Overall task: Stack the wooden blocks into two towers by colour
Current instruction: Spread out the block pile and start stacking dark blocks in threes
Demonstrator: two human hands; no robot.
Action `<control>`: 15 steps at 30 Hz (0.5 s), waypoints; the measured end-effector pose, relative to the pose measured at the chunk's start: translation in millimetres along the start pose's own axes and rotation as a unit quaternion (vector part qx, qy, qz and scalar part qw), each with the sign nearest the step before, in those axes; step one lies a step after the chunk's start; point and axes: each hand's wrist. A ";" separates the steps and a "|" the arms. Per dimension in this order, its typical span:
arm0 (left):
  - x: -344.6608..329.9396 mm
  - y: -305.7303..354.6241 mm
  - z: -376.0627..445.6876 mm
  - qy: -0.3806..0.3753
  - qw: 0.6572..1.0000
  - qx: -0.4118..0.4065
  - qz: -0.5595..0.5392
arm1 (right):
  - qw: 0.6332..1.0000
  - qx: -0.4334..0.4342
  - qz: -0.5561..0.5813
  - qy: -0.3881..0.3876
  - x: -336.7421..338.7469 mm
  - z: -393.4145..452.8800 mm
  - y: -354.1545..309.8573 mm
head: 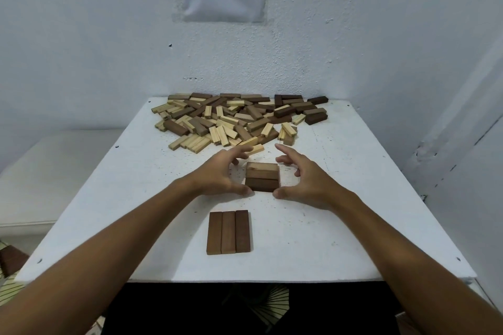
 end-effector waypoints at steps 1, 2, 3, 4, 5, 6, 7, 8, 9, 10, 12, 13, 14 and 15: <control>-0.8 -0.6 1.1 -0.004 1.000 0.001 0.001 | 1.000 -0.003 -0.002 -0.002 -0.2 0.5 -0.2; -1.5 -0.3 1.8 -0.006 1.000 -0.001 0.002 | 1.000 -0.004 -0.005 -0.002 -0.3 1.0 -0.3; -2.3 -0.7 2.7 -0.007 1.000 -0.002 0.002 | 1.000 -0.003 -0.007 -0.002 -0.5 1.1 0.2; -2.8 -1.1 3.4 -0.006 1.000 -0.004 0.004 | 1.000 -0.003 -0.009 -0.001 -0.7 1.3 0.5; -3.4 -1.9 4.0 -0.005 1.000 -0.005 0.006 | 1.000 -0.003 -0.011 0.000 -1.1 1.8 0.8; -3.9 -2.5 4.5 -0.005 1.000 -0.005 0.010 | 1.000 -0.003 -0.013 0.001 -1.5 2.3 1.1; -4.1 -3.5 5.0 -0.004 1.000 -0.006 0.014 | 1.000 -0.003 -0.015 0.001 -2.5 3.8 1.2; -4.4 -4.6 5.4 -0.005 1.000 -0.006 0.017 | 1.000 -0.003 -0.019 0.002 -3.3 4.9 1.8; -4.8 -5.6 6.0 -0.005 1.000 -0.006 0.017 | 1.000 -0.003 -0.023 0.002 -4.0 6.0 2.3; -5.0 -6.1 6.0 -0.004 1.000 -0.006 0.017 | 1.000 -0.005 -0.027 0.003 -4.8 6.9 3.0; -5.4 -6.6 6.5 -0.001 1.000 -0.008 0.015 | 0.999 -0.005 -0.031 0.004 -5.7 7.8 4.6; -5.4 -6.9 7.1 0.001 1.000 -0.010 0.014 | 0.999 -0.004 -0.031 0.006 -6.0 7.9 5.1; -5.3 -6.9 7.8 0.003 1.000 -0.013 0.015 | 1.000 -0.002 -0.030 0.009 -6.4 8.0 5.4; -5.1 -6.7 8.3 0.005 1.000 -0.017 0.014 | 1.000 0.001 -0.027 0.012 -6.9 8.3 5.4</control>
Point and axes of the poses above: each hand's wrist, its own z-axis towards the middle knuckle, its own x-axis out of the back of the hand, y = z × x, and after that the axes turned 1 degree about y, right-handed
